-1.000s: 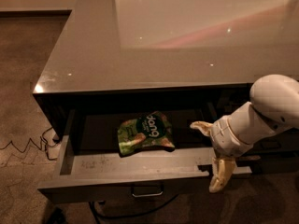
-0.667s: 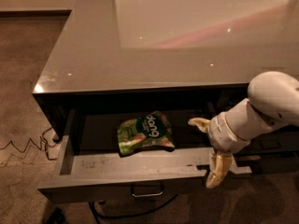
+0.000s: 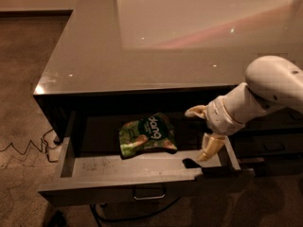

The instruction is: Open top drawer

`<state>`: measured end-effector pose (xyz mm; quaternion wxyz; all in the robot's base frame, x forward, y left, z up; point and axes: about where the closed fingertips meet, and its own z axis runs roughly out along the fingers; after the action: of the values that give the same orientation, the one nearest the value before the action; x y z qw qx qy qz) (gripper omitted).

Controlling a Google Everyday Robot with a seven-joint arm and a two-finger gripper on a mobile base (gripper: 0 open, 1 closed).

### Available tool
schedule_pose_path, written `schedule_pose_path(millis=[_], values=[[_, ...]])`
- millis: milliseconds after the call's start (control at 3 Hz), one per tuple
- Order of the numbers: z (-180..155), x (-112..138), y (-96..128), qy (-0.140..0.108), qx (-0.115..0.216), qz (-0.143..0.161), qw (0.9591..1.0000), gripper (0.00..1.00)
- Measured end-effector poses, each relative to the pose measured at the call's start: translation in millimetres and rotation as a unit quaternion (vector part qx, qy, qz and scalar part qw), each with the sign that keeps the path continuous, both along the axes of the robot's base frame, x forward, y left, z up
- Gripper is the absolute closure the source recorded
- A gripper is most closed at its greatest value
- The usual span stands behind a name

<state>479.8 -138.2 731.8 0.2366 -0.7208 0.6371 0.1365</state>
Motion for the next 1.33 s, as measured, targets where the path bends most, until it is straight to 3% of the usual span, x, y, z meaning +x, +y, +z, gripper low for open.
schedule_pose_path(millis=[333,667,1000,1333], values=[[-2.5,17.3,7.3,-0.005,-0.008,0.002,0.9999,0.42],[-26.5,22.5,14.3,0.008,-0.020,0.009,0.9997,0.65],[-57.9,18.1,19.1,0.034,-0.030,0.017,0.9988,0.88],[-87.6,9.0,20.0,0.062,-0.041,0.019,0.9970,1.00]])
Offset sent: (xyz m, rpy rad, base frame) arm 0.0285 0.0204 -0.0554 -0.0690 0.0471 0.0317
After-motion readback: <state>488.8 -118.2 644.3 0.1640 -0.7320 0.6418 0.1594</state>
